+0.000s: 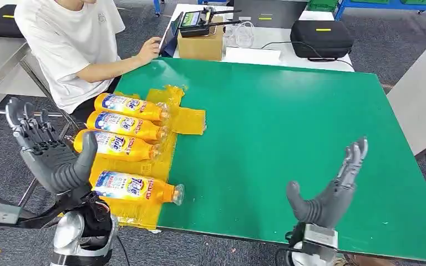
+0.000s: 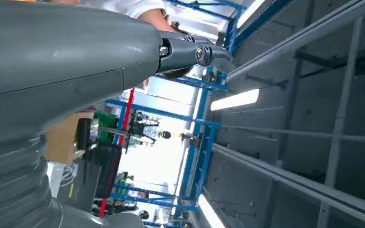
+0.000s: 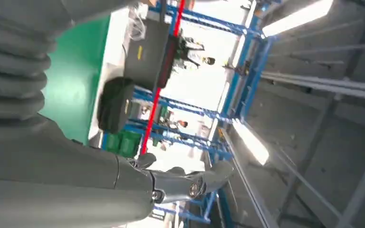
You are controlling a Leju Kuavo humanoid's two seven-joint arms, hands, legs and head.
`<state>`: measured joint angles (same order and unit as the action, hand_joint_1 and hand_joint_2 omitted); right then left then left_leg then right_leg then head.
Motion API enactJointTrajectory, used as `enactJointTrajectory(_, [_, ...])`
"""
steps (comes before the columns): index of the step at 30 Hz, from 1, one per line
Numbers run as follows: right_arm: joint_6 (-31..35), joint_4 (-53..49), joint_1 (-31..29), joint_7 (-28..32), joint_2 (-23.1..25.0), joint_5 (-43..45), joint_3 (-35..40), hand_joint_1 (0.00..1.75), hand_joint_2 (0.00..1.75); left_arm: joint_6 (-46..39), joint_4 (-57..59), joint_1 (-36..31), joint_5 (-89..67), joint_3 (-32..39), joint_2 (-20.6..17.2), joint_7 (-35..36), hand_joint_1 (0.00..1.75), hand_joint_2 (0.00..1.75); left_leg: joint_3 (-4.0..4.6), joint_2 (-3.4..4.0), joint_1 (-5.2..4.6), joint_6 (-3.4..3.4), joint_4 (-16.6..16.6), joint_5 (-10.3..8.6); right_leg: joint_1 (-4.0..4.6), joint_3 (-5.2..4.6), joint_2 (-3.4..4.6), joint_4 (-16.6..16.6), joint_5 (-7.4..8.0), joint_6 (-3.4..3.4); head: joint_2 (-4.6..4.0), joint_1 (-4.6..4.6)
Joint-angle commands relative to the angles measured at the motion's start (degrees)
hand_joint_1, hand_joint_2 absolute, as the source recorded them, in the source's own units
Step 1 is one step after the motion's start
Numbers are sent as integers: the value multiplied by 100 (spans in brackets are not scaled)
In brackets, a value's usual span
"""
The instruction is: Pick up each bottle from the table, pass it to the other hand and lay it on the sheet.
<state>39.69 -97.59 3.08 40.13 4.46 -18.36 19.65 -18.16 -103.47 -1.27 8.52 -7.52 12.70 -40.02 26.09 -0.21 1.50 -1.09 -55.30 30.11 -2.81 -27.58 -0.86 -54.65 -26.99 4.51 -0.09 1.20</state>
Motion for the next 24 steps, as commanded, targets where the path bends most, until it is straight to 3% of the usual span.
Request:
enactJointTrajectory(1, [3, -411, 99, -13, -110, 22, -285, 0, 175, -24, -58, -1, -14, 239, 39, 2, 0, 175, 6, 4, 9, 14, 1, -2, 14, -5, 8, 7, 8, -32, 0, -2])
enactJointTrajectory(6, [31, -437, 113, -13, -33, -69, -401, 0, 175, -126, -90, -1, -164, 301, 74, 2, 0, 175, 0, 0, 3, 10, 2, -1, 6, 0, 3, 4, 2, -21, 0, 0])
enactJointTrajectory(11, [31, -1355, 757, -13, 187, -566, -1775, 0, 175, -685, -825, 434, -735, 1027, -1, 2, 0, 175, -1, -1, 6, 12, 1, 4, 11, 3, 2, 4, -2, -26, 0, 0])
enactJointTrajectory(19, [-105, -1771, 1340, -13, 101, 589, -3355, 0, 175, -1264, -1870, 964, -1017, 1849, -4, 2, 0, 175, -7, 8, 12, 15, 9, 15, 19, 8, 14, 19, -3, -39, 0, 2])
enactJointTrajectory(24, [-251, -1907, 1189, -13, 103, 678, -3931, 0, 175, -706, -1864, 982, -784, 1990, 127, 2, 0, 175, 13, 2, 7, 13, 2, 11, 13, -14, 6, 8, 0, -33, 0, 4])
